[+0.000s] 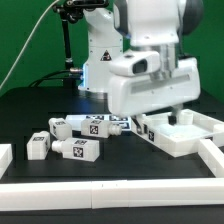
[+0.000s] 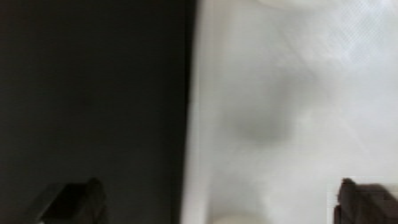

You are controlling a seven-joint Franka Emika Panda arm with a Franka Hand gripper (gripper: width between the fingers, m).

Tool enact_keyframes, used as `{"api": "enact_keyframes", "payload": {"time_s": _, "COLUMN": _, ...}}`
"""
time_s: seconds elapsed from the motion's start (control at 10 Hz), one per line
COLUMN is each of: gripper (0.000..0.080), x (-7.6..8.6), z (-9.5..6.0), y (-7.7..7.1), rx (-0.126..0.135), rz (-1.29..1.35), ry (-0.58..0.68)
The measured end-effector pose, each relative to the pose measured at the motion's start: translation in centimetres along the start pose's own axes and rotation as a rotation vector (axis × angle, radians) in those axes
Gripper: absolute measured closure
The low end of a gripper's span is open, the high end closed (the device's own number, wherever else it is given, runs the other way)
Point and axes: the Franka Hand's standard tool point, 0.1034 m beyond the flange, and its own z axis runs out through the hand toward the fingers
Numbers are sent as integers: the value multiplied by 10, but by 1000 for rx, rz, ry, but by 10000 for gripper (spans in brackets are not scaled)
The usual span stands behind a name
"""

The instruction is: Assemble one leg

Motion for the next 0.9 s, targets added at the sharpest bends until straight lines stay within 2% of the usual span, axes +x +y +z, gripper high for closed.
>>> {"api": "enact_keyframes", "payload": {"time_s": 0.2, "gripper": 151, "x": -5, "z": 9, "y": 3, "rx": -1, "rz": 9, "ry": 1}}
{"api": "enact_keyframes", "payload": {"time_s": 0.4, "gripper": 151, "x": -6, "z": 10, "y": 5, "rx": -1, "rz": -5, "ry": -1}}
{"api": "enact_keyframes", "payload": {"time_s": 0.6, "gripper": 395, "x": -6, "z": 10, "y": 4, "rx": -1, "rz": -5, "ry": -1}}
{"api": "enact_keyframes", "payload": {"time_s": 0.7, "gripper": 395, "x": -6, "z": 10, "y": 4, "rx": -1, "rz": -5, "ry": -1}}
{"api": "enact_keyframes", "payload": {"time_s": 0.8, "gripper": 613, "x": -6, "z": 10, "y": 5, "rx": -1, "rz": -5, "ry": -1}}
{"api": "enact_keyframes", "payload": {"time_s": 0.9, "gripper": 734, "x": -6, "z": 10, "y": 5, "rx": -1, "rz": -4, "ry": -1}}
